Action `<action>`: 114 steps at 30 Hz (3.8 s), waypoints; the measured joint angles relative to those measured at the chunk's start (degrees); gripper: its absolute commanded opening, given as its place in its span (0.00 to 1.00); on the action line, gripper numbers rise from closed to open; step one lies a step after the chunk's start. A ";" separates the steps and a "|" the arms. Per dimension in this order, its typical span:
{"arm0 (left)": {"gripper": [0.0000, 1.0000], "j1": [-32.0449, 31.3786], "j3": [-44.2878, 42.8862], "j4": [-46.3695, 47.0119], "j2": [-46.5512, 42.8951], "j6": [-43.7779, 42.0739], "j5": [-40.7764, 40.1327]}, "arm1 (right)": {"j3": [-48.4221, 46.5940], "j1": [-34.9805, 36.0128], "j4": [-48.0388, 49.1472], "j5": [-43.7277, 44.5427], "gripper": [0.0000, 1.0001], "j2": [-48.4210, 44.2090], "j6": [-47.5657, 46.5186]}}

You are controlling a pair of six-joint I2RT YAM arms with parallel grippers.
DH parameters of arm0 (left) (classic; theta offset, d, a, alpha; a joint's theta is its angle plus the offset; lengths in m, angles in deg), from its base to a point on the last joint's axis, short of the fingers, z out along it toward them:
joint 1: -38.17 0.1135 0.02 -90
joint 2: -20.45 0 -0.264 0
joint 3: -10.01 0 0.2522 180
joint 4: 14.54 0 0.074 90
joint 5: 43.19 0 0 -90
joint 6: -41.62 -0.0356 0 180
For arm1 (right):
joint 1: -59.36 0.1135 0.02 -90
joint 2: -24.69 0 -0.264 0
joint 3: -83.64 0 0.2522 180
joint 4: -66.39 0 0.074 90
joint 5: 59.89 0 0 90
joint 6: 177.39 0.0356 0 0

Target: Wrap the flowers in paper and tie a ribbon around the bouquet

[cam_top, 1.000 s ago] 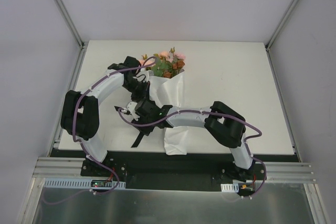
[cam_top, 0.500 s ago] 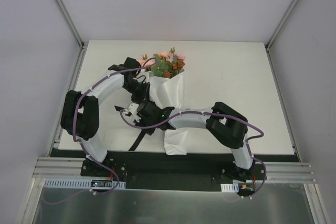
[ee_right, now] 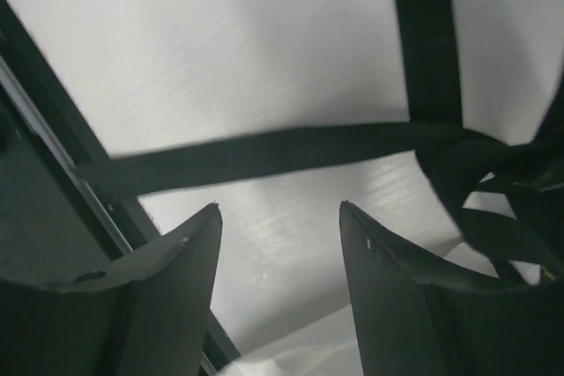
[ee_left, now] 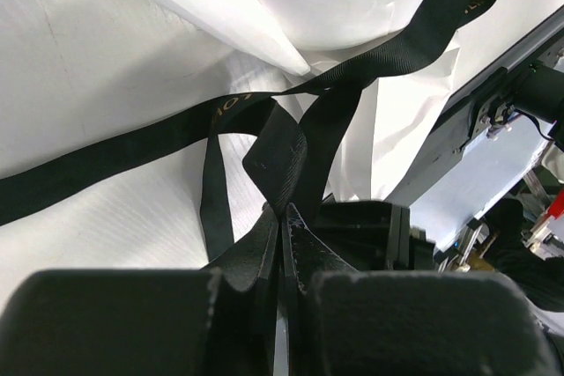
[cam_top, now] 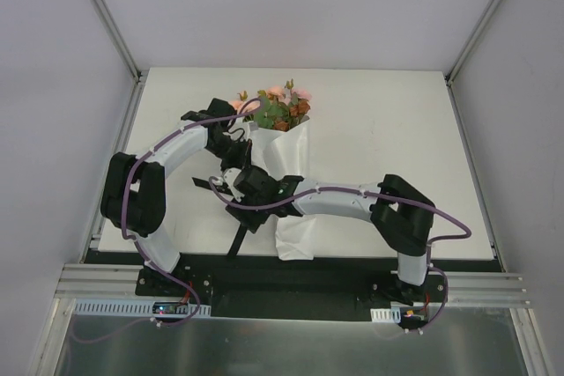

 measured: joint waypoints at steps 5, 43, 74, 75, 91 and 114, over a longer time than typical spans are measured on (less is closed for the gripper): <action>0.00 0.00 0.00 0.39 -0.02 0.02 -0.02 | -7.63 1.86 -4.22 8.09 0.69 2.99 9.49; 0.00 -1.01 3.06 4.24 -1.18 1.09 -3.56 | -9.46 8.44 -4.59 31.58 0.71 8.81 29.20; 0.00 1.22 3.61 4.98 -2.64 6.08 -7.80 | -8.94 7.52 -12.52 29.05 0.71 9.27 48.04; 0.00 1.22 3.61 4.98 -2.64 6.08 -7.63 | -8.96 7.52 -12.39 29.07 0.71 9.27 48.13; 0.00 1.88 3.65 6.14 -3.15 5.73 -6.60 | -20.04 8.44 -19.98 29.83 0.61 16.26 48.89; 0.00 1.86 4.76 5.77 -3.87 5.66 -4.96 | -4.76 8.70 -11.80 30.23 0.00 5.55 37.77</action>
